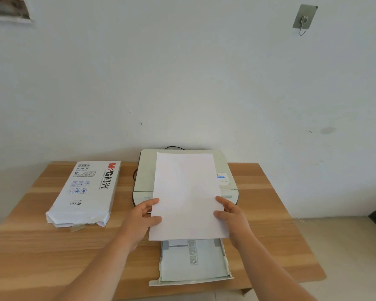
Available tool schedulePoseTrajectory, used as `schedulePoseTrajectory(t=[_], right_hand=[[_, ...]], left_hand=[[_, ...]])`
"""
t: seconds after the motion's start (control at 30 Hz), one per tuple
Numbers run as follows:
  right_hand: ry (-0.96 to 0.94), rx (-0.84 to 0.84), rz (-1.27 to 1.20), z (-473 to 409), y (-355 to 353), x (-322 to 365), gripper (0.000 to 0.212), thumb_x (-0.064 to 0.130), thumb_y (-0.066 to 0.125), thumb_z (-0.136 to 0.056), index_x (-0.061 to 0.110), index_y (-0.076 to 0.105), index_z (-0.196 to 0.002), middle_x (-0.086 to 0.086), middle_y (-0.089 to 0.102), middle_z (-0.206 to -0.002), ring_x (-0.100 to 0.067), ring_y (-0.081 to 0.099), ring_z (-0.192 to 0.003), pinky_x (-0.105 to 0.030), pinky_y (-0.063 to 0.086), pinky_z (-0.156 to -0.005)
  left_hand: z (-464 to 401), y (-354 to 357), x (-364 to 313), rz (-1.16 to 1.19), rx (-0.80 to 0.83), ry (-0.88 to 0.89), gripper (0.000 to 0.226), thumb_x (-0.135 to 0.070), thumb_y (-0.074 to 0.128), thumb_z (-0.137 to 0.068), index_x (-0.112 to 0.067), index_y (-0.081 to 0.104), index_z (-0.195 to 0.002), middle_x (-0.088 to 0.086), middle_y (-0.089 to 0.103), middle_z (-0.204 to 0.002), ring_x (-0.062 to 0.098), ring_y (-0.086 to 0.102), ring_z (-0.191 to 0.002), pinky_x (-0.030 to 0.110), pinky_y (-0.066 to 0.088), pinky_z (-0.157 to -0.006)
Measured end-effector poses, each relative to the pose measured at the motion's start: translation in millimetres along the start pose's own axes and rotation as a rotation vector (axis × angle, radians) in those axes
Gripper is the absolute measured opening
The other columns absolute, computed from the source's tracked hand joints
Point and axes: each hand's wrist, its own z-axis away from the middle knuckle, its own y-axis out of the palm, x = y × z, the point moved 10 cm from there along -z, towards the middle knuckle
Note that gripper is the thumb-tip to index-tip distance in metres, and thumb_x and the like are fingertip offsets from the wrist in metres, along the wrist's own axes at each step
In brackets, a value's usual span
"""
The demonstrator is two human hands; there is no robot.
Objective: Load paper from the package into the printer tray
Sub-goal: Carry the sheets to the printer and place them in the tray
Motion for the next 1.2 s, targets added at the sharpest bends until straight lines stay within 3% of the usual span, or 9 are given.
schedulePoseTrajectory(t=[0.17,0.53,0.77,0.9,1.03,1.2], right_hand=[[0.005,0.051,0.030,-15.2,-21.6,7.1,0.045,-0.007,0.059,-0.086,0.021,0.063,-0.121,0.006,0.068,-0.109,-0.015,0.067,-0.087,-0.026,0.052,-0.068],[0.047,0.134,0.059,-27.2,-48.1,-15.5,0.043,-0.005,0.059,-0.087,0.026,0.062,-0.118,0.005,0.068,-0.114,-0.020,0.068,-0.093,-0.033,0.054,-0.074],[0.073,0.103,0.038,-18.5,-53.5,-35.6,0.045,-0.005,0.060,-0.086,0.022,0.063,-0.122,0.005,0.070,-0.114,-0.023,0.067,-0.100,-0.037,0.054,-0.084],[0.070,0.091,0.033,-11.4,-55.2,-36.1,0.045,-0.006,0.060,-0.086,0.021,0.062,-0.122,0.007,0.069,-0.111,-0.018,0.068,-0.095,-0.031,0.052,-0.077],[0.065,0.081,0.024,-0.6,-57.3,-39.8,0.045,-0.006,0.060,-0.086,0.021,0.062,-0.121,0.007,0.069,-0.111,-0.015,0.067,-0.092,-0.028,0.052,-0.073],[0.081,0.042,0.013,18.0,-70.5,-58.2,0.043,-0.006,0.060,-0.086,0.021,0.064,-0.119,0.004,0.071,-0.110,-0.018,0.070,-0.090,-0.032,0.054,-0.074]], left_hand=[[-1.7,24.7,6.0,-0.004,-0.060,-0.020,0.051,0.002,0.069,-0.082,-0.031,0.059,-0.120,0.000,0.066,-0.118,0.018,0.063,-0.104,0.029,0.053,-0.080],[20.8,50.3,29.5,0.019,-0.146,-0.080,0.051,0.004,0.069,-0.081,-0.026,0.059,-0.120,-0.002,0.067,-0.116,0.015,0.063,-0.105,0.027,0.052,-0.078],[27.5,49.1,38.8,-0.019,-0.107,-0.112,0.052,0.003,0.069,-0.081,-0.027,0.057,-0.122,-0.004,0.067,-0.116,0.014,0.063,-0.104,0.023,0.052,-0.074],[29.4,50.7,40.5,-0.034,-0.080,-0.114,0.053,0.002,0.070,-0.081,-0.026,0.056,-0.124,-0.002,0.066,-0.118,0.014,0.063,-0.105,0.023,0.052,-0.076],[36.2,52.2,41.8,-0.044,-0.064,-0.113,0.053,0.002,0.069,-0.082,-0.025,0.056,-0.125,-0.004,0.066,-0.116,0.012,0.063,-0.102,0.017,0.052,-0.068],[50.6,54.8,59.4,-0.039,-0.044,-0.124,0.051,0.000,0.070,-0.082,-0.026,0.058,-0.124,-0.006,0.066,-0.116,0.013,0.064,-0.104,0.026,0.054,-0.078]])
